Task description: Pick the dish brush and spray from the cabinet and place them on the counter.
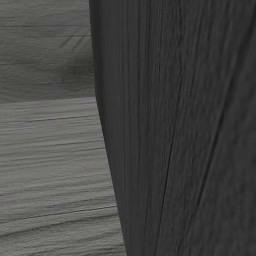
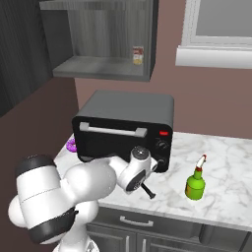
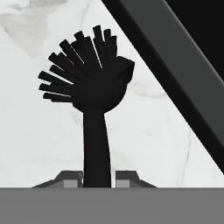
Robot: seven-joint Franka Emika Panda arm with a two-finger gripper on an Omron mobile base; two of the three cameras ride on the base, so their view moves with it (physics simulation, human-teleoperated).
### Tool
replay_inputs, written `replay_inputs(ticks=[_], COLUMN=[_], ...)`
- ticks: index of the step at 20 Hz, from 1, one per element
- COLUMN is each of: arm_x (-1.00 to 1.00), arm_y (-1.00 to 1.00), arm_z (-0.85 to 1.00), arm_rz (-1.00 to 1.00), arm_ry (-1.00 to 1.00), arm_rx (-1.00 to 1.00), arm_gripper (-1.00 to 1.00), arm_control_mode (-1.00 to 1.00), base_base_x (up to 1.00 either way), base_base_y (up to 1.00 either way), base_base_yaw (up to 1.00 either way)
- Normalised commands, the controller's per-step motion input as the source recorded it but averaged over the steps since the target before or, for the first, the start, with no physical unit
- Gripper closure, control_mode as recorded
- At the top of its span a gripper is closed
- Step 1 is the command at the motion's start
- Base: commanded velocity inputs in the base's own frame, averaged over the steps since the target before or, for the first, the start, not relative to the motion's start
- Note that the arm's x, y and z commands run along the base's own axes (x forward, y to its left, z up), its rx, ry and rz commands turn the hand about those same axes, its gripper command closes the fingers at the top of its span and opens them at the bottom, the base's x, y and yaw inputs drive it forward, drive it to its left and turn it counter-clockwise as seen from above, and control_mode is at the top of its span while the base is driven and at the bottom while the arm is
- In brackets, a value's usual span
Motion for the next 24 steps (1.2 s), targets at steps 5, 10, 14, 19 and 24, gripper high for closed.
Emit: replay_inputs(ticks=[5,10,14,19,24], arm_x=[0.00,-0.01,-0.12,-0.13,-0.11], arm_y=[0.09,0.09,0.08,0.05,0.00], arm_z=[-0.40,-0.28,-0.02,0.03,0.34], arm_rz=[0.08,0.08,0.05,0.04,0.03], arm_ry=[0.00,0.00,0.00,-0.02,-0.05], arm_rx=[-0.07,-0.07,-0.03,0.00,0.00], arm_gripper=[1.00,-1.00,-1.00,-1.00,-1.00], arm_control_mode=[-1.00,-1.00,-1.00,-1.00,-1.00], base_base_x=[0.00,0.00,0.00,0.00,0.00], base_base_y=[0.00,0.00,0.00,0.00,0.00], base_base_yaw=[0.00,0.00,0.00,0.00,0.00])
